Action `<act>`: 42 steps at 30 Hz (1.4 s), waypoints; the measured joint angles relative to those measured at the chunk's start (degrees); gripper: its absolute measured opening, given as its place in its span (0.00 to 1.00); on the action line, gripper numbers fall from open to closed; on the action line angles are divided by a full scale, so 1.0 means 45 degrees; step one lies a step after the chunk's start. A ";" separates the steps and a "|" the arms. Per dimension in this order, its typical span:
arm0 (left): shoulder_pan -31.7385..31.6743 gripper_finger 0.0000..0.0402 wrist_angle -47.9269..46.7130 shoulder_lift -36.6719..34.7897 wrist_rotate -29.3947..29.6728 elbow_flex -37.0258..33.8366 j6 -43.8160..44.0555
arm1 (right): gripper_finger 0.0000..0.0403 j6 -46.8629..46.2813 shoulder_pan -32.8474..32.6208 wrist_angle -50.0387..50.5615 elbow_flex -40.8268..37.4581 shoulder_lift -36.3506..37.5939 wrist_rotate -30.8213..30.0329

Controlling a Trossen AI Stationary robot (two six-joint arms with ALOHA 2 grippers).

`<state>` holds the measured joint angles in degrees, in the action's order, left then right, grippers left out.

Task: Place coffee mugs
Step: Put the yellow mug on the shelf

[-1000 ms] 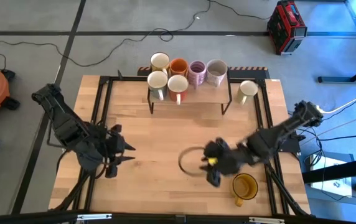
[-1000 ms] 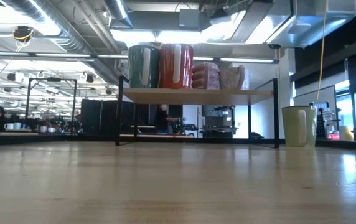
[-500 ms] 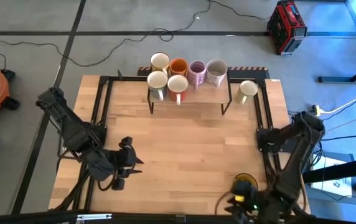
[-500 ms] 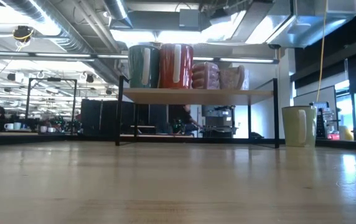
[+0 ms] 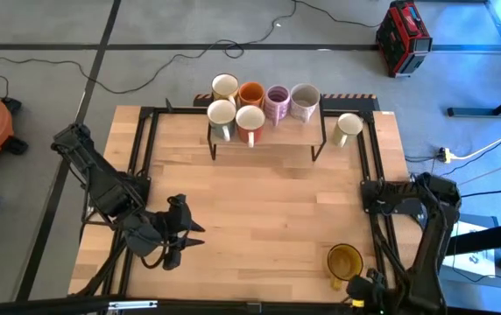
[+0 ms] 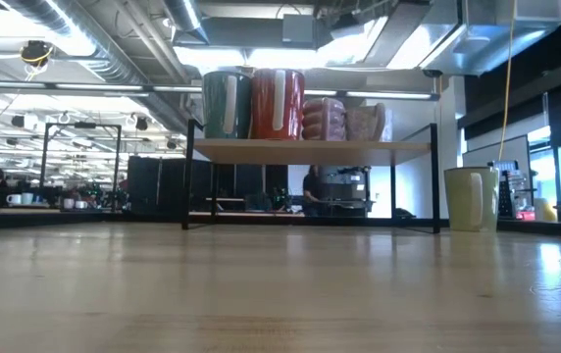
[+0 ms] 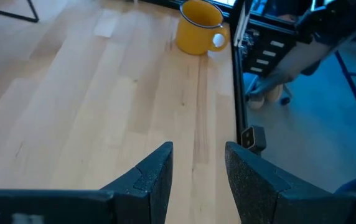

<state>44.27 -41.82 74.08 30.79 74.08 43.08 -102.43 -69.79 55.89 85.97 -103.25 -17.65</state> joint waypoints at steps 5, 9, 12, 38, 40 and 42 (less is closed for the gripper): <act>0.0000 0.35 0.0000 0.0000 0.0372 0.0000 0.0390 | 0.38 -0.0090 -0.0493 0.0168 0.0000 -0.1005 -0.0868; 0.0005 0.35 0.0005 0.0000 0.0387 0.0000 0.0664 | 0.38 -0.0097 -0.0673 0.0308 0.0000 -0.1871 -0.1677; 0.0002 0.35 0.0017 0.0000 0.0399 0.0000 0.0777 | 0.38 0.0008 -0.0673 0.0297 -0.0005 -0.2564 -0.2221; -0.0001 0.35 0.0073 0.0000 0.0387 0.0000 0.1004 | 0.38 -0.2242 -0.0262 0.1146 -0.0250 -0.4064 -0.6443; -0.0076 0.35 0.0083 0.0000 0.0360 0.0000 0.1013 | 0.38 -0.2133 -0.0080 0.0848 -0.0528 -0.4059 -0.6560; -0.0121 0.35 0.0091 0.0000 0.0337 0.0000 0.1021 | 0.38 -0.1865 0.0141 0.0144 -0.0958 -0.4059 -0.6750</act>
<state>43.72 -41.42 74.08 32.31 74.08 47.67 -110.82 -69.15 56.54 81.66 -121.51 -48.03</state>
